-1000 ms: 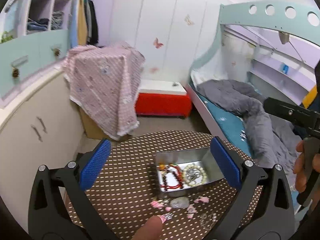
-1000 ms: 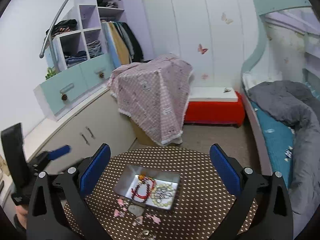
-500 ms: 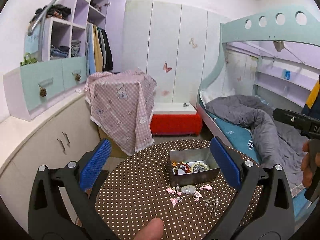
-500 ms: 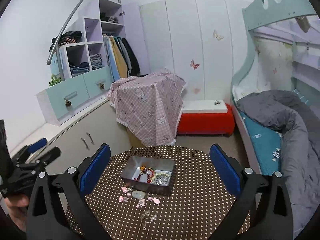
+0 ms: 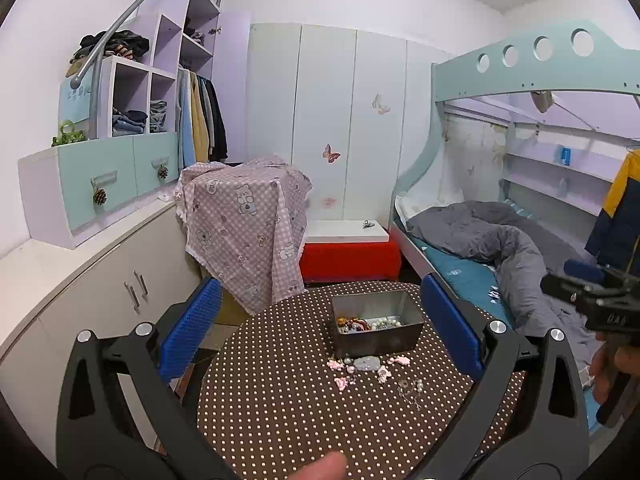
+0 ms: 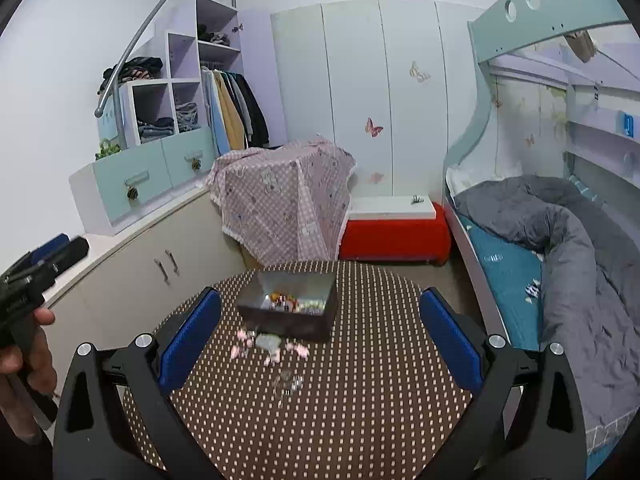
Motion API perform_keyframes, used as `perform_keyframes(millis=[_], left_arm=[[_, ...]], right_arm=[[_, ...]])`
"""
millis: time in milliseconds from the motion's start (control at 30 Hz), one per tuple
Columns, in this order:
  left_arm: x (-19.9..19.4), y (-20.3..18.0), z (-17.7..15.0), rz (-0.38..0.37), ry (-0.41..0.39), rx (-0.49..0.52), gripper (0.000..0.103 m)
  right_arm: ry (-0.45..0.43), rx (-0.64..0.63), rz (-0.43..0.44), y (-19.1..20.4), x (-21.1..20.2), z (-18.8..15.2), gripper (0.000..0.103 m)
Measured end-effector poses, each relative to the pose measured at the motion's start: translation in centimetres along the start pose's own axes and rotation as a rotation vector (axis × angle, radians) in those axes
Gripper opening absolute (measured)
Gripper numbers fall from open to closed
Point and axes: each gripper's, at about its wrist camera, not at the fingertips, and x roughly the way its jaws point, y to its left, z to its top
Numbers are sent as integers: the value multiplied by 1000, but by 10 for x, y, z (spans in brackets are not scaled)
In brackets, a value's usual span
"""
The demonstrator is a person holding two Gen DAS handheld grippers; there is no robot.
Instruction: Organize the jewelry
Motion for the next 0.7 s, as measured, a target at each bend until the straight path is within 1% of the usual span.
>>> perform_keyframes(millis=[167,400,500,567,633,700], left_arm=[[-8,7,-14,-11,-1,-21,97],[-11,12,-31,-9,13,-30,97],[-4,14,-40,-17,33,-33,97],[5,11,-49,-9,59,-17,97],[14,7,-59,-5,89,1,97],[30,4,-69,-1,135,27,97]], right_arm=[[15,14,-3,-1,0,-15,96],[33,8,-3,4,4,-25,96],[48,-1,-5,6,8,-30,96],[61,-7,-4,6,13,-35,96],[80,-13,-2,6,18,-40,96],[103,-21,-4,7,26,-46,96]])
